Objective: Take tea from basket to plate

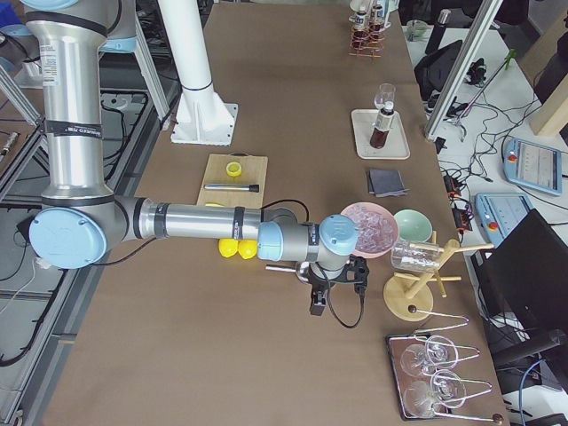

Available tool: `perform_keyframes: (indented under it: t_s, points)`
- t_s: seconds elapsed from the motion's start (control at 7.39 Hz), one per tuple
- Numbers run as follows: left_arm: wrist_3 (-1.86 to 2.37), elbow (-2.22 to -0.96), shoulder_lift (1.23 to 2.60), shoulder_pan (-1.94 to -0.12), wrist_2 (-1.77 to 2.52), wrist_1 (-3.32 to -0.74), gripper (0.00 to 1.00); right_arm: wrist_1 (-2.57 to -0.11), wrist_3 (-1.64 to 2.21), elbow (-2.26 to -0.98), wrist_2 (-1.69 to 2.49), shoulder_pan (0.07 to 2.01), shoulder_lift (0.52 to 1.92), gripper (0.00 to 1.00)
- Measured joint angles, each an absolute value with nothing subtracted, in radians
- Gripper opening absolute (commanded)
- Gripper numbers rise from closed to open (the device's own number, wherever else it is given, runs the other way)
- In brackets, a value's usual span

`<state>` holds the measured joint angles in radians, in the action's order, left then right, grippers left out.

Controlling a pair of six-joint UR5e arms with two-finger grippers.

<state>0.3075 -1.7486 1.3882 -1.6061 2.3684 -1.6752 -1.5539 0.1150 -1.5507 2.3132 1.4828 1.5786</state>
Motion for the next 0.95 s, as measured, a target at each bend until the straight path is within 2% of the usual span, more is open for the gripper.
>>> perform_keyframes:
  t_s: [0.95]
  points:
    - [0.108, -1.756, 1.388, -1.595, 2.362, -1.675, 0.97, -1.553, 0.115, -1.551, 2.313, 1.485, 1.578, 0.99]
